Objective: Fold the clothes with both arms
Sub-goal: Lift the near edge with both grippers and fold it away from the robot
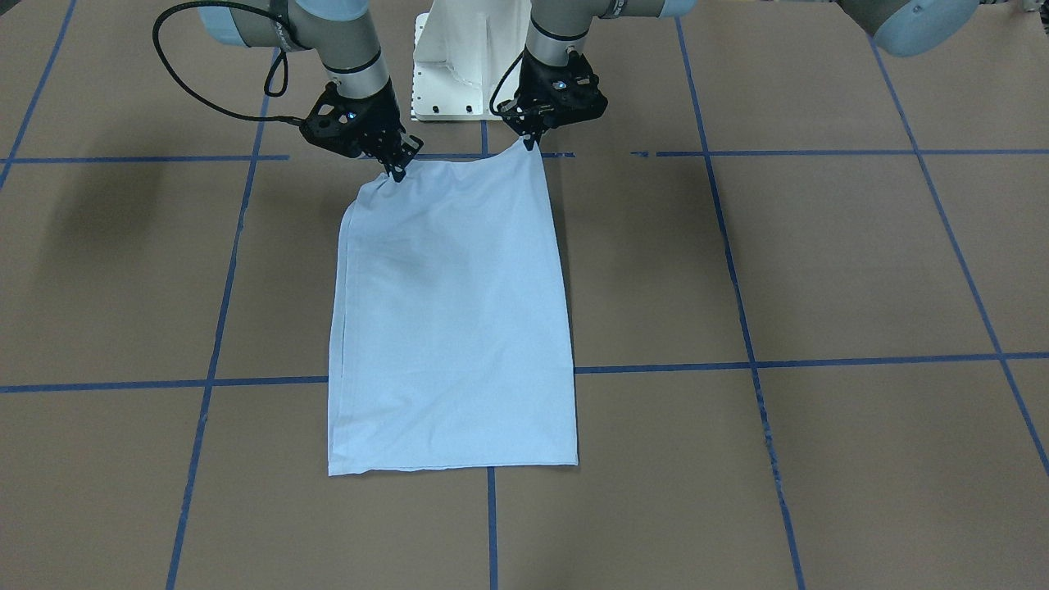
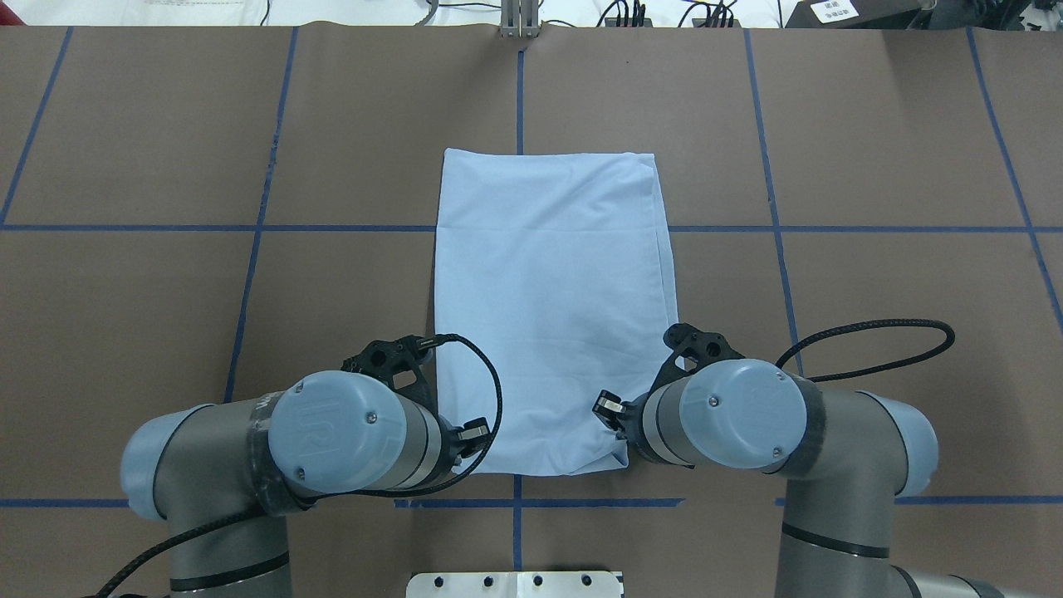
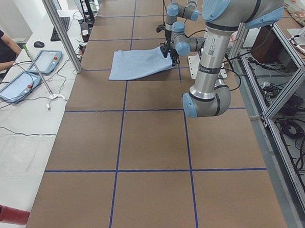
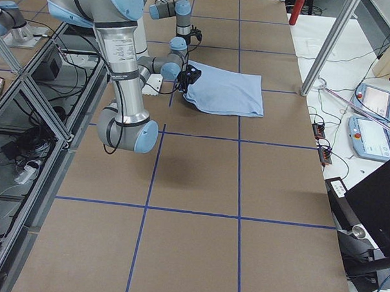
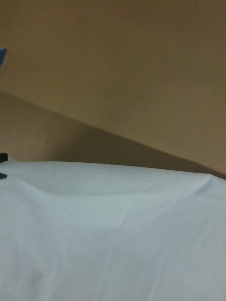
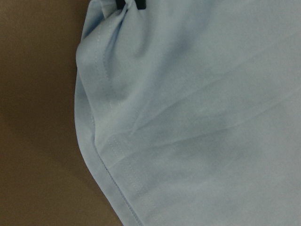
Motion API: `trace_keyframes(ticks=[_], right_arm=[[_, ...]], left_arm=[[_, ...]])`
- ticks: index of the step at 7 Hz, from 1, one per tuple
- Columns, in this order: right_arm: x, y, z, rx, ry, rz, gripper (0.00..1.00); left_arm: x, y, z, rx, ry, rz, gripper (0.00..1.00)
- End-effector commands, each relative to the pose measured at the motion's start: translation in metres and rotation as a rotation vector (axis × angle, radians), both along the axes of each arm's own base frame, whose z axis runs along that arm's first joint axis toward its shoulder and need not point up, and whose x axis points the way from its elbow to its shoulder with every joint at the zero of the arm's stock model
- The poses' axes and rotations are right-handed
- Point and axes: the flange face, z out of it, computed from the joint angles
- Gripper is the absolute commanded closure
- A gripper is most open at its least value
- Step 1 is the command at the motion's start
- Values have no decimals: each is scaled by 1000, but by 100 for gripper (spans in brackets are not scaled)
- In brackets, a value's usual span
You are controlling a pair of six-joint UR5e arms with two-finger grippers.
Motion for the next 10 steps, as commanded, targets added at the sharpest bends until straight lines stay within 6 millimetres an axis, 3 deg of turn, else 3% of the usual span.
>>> trace_keyframes(ticks=[1,2,3,4,5,6,8,9,10], right_arm=[[32,38,-29,-8,-90,-77,100],[34,53,-37,-10,-111,-113,100],[32,58,-38,-8,-116,-126,100],[30,60,-37,-15,-113,-138,100],[29,50,-35,-6,-105,-125,100],[27,27,-32,31,-110,-100,100],[45,-31,-35,50,-132,12,100],[39,-72,-37,45,-115,71,100],[26,-114,-32,20,-83,101,100]], left_arm=[[-18,32,-14,-5,-13,45,100],[-35,53,-24,-12,-28,75,100],[-51,62,-30,-17,-47,89,100],[-62,66,-18,-21,-80,98,100],[-51,68,-14,-19,-94,106,100],[-42,58,-7,-7,-110,99,100],[-69,-9,-11,67,-105,29,100],[-79,-49,-9,72,-96,-43,100],[-62,-79,-6,91,-100,-64,100]])
